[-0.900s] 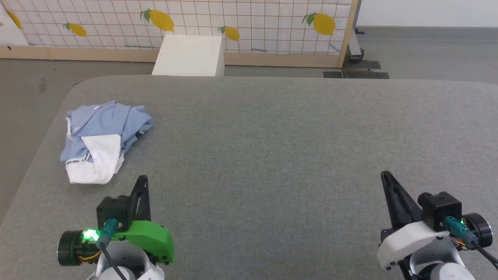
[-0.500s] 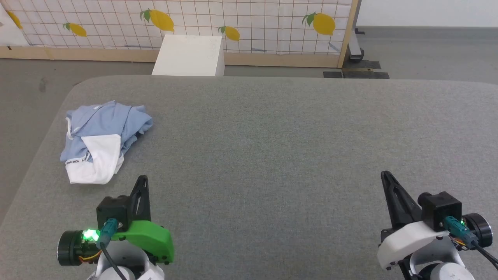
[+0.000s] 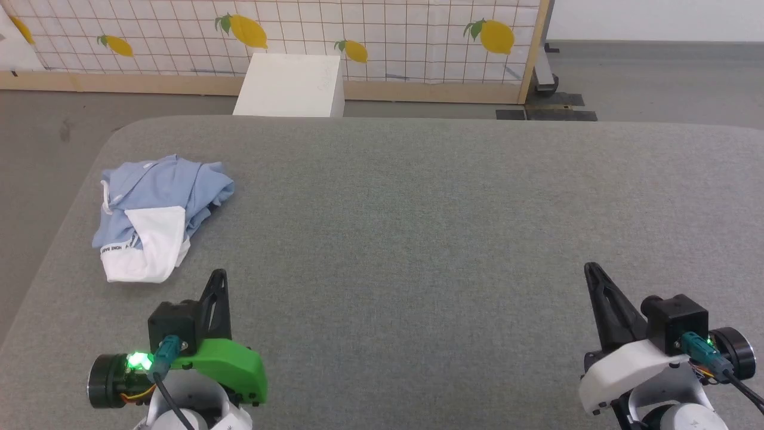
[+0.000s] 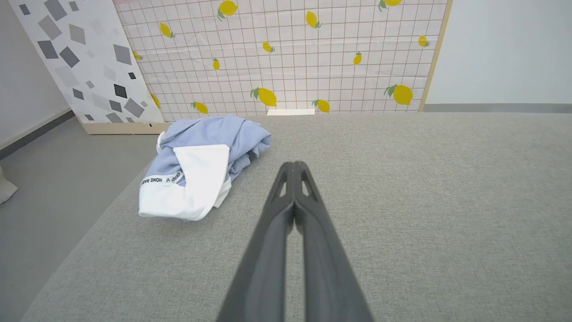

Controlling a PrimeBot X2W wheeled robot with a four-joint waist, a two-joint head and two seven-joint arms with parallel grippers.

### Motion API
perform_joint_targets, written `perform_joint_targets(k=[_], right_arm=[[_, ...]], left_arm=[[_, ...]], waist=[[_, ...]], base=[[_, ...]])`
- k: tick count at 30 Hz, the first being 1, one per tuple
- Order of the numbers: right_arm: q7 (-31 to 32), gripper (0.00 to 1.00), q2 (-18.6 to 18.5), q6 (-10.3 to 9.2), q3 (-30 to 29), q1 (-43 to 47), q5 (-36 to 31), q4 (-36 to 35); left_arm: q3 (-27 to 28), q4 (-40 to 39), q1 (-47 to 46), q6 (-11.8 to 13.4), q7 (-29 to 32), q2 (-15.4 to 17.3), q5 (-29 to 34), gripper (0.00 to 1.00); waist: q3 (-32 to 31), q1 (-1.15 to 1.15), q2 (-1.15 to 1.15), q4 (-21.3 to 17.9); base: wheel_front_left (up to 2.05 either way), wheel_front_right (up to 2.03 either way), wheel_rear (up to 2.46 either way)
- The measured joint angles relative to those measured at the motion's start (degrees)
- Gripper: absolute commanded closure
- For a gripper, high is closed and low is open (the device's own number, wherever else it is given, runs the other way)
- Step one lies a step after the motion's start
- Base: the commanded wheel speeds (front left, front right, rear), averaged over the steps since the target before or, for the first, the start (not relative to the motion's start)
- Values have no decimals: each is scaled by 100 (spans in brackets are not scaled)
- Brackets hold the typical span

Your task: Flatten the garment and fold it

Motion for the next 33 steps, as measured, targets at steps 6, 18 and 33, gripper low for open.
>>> perform_joint_targets(k=[6, 18, 33], right_arm=[[0, 100, 0, 0, 1, 0, 0, 0], [0, 100, 0, 0, -1, 0, 0, 0], [0, 100, 0, 0, 0, 0, 0, 0]], left_arm=[[2, 0, 0, 0, 0, 0, 0, 100], [0, 0, 0, 0, 0, 0, 0, 100], [0, 0, 0, 0, 0, 0, 0, 100]], waist=[[0, 0, 0, 0], [0, 0, 0, 0], [0, 0, 0, 0]], base=[[0, 0, 0], [0, 0, 0], [0, 0, 0]])
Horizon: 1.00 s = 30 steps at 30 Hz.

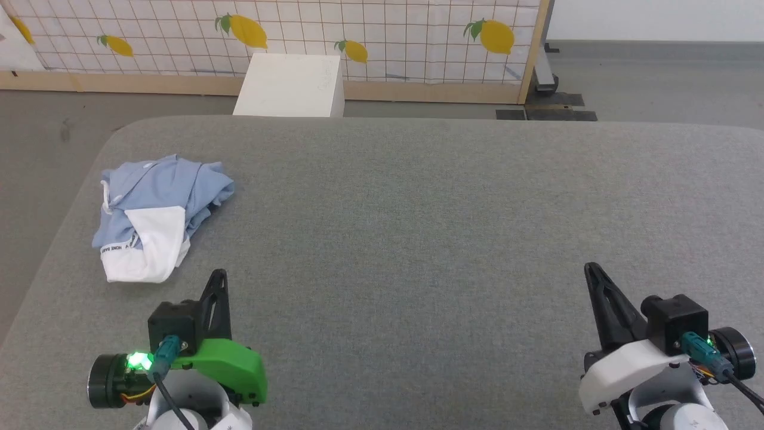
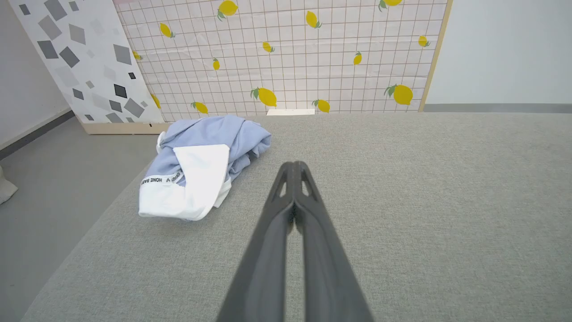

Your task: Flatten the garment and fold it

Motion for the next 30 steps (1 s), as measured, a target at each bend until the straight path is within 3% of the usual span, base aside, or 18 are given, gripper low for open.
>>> perform_joint_targets(k=[6, 7, 30], right_arm=[[0, 100, 0, 0, 1, 0, 0, 0], [0, 0, 0, 0, 0, 1, 1, 0], [-4, 0, -5, 0, 2, 3, 1, 1]], left_arm=[[1, 0, 0, 0, 0, 0, 0, 100], [-1, 0, 0, 0, 0, 0, 0, 0], [-19, 2, -2, 0, 9, 2, -35, 0]], waist=[[0, 0, 0, 0], [0, 0, 0, 0], [5, 0, 0, -1]], base=[[0, 0, 0], [0, 0, 0], [0, 0, 0]])
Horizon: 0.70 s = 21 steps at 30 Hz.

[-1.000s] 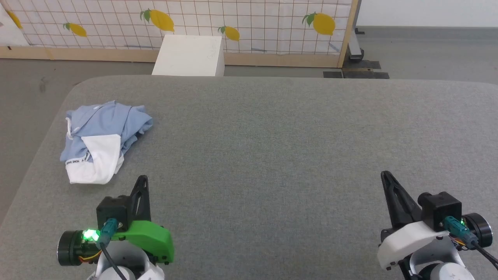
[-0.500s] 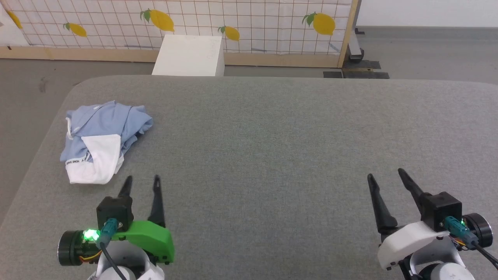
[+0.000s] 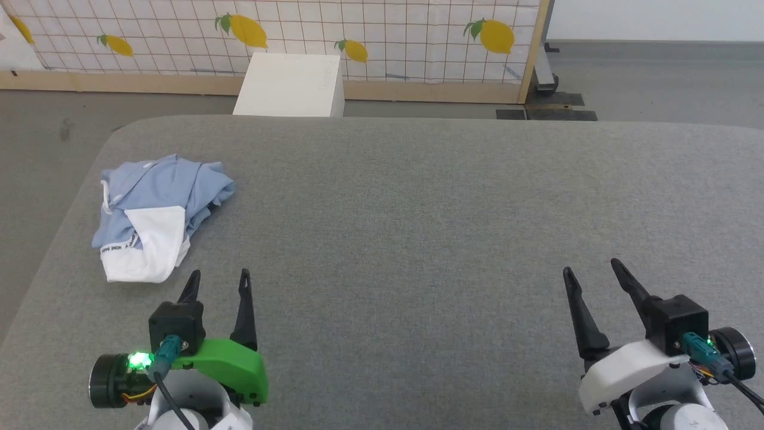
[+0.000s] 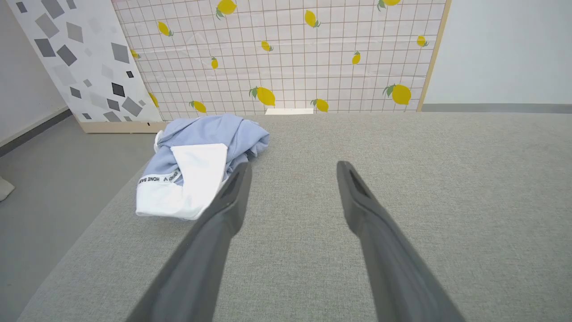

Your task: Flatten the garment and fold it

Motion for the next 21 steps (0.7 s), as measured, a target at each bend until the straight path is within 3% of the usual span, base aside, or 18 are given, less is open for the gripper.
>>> perform_joint_targets(k=[21], right_arm=[[-41, 0, 1, 0, 10, 0, 19, 1]], left_arm=[[-42, -2, 1, -1, 43, 14, -44, 0]], waist=[[21, 0, 0, 8]], base=[[0, 0, 0]])
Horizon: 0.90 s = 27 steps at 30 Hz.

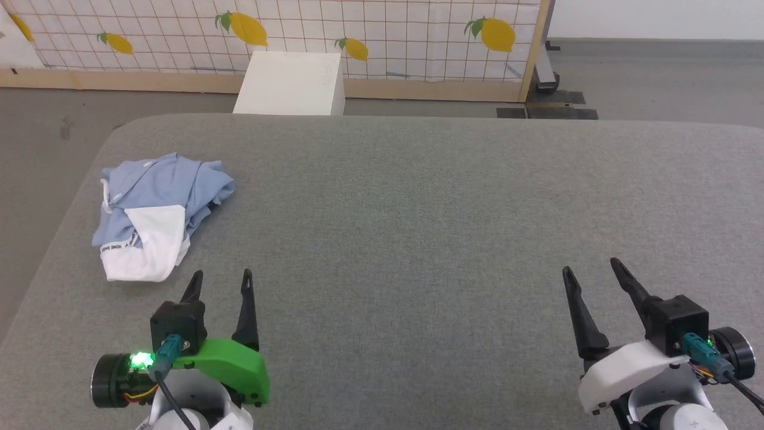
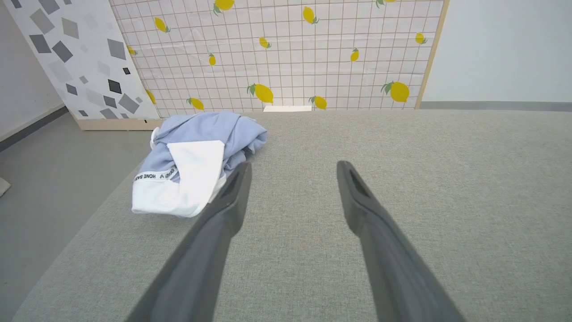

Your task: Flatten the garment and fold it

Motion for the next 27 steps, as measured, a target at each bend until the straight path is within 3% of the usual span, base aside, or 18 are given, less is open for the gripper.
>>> perform_joint_targets(k=[27], right_arm=[[-77, 0, 1, 0, -23, -2, 245, 0]], left_arm=[[-122, -20, 1, 0, 51, 83, -56, 0]], waist=[[15, 0, 0, 10]], base=[[0, 0, 0]])
